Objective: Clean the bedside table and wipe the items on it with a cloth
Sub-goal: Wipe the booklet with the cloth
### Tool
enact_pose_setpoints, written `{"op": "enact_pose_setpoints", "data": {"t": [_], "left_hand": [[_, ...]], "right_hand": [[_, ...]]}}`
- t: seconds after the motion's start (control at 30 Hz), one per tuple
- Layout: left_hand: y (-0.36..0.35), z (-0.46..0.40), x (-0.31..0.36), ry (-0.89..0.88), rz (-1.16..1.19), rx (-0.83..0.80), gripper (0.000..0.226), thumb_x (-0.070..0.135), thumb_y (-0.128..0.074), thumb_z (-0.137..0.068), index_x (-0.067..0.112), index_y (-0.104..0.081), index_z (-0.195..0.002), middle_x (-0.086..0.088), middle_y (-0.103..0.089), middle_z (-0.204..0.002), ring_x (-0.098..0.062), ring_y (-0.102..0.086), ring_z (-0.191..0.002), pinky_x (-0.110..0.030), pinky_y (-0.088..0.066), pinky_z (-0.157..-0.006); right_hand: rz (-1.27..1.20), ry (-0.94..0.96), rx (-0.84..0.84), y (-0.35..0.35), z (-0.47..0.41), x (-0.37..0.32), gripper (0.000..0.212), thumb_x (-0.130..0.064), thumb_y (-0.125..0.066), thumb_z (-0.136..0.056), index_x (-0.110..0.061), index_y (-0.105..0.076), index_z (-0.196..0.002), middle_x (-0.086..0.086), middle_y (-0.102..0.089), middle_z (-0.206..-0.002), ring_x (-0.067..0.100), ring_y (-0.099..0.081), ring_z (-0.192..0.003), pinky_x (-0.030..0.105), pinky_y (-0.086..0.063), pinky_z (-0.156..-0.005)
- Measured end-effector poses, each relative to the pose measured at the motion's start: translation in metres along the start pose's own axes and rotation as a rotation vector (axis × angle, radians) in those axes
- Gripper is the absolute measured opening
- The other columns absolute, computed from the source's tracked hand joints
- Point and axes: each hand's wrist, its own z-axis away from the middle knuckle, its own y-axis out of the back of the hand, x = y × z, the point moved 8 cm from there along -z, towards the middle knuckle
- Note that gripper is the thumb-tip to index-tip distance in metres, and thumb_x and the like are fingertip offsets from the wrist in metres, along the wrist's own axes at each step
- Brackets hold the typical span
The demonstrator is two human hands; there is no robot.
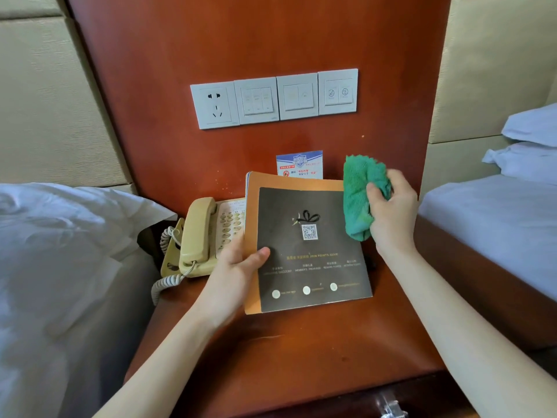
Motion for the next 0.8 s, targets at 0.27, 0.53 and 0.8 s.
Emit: {"op": "enact_pose_setpoints", "data": {"t": [0.27,0.53,0.8], "left_hand": [[0.004,0.0,0.003,-0.033,0.078,0.04,0.038,-0.003,-0.042,-0.097,0.017,-0.056,-0.127,-0.011,-0.07,-0.115,-0.029,-0.069,-0.101,-0.038,-0.058,-0.077],[0.043,-0.003,0.013,-0.14,0.236,0.371,0.042,-0.007,-0.04,-0.095,0.024,-0.063,-0.112,-0.003,-0.073,-0.106,-0.024,-0.069,-0.096,-0.04,-0.058,-0.077],[0.034,-0.007,0.014,-0.131,0.26,0.236,0.043,-0.006,-0.039,-0.096,0.026,-0.062,-0.112,-0.001,-0.072,-0.111,-0.021,-0.07,-0.098,-0.035,-0.058,-0.076]], "right_hand": [[0.148,0.109,-0.205,-0.011,0.012,-0.011,0.029,-0.001,-0.059,-0.083,-0.017,-0.069,-0.104,-0.006,-0.057,-0.096,0.005,-0.056,-0.086,0.0,-0.038,-0.072],[0.319,0.076,-0.692,-0.053,0.052,-0.008,0.02,-0.01,-0.063,-0.081,-0.029,-0.065,-0.088,-0.021,-0.052,-0.089,0.005,-0.049,-0.091,0.003,-0.031,-0.062],[0.112,-0.049,-0.385,-0.024,0.035,-0.004,0.015,-0.007,-0.053,-0.086,-0.018,-0.063,-0.084,-0.001,-0.065,-0.084,0.016,-0.063,-0.083,0.028,-0.051,-0.066]]}}
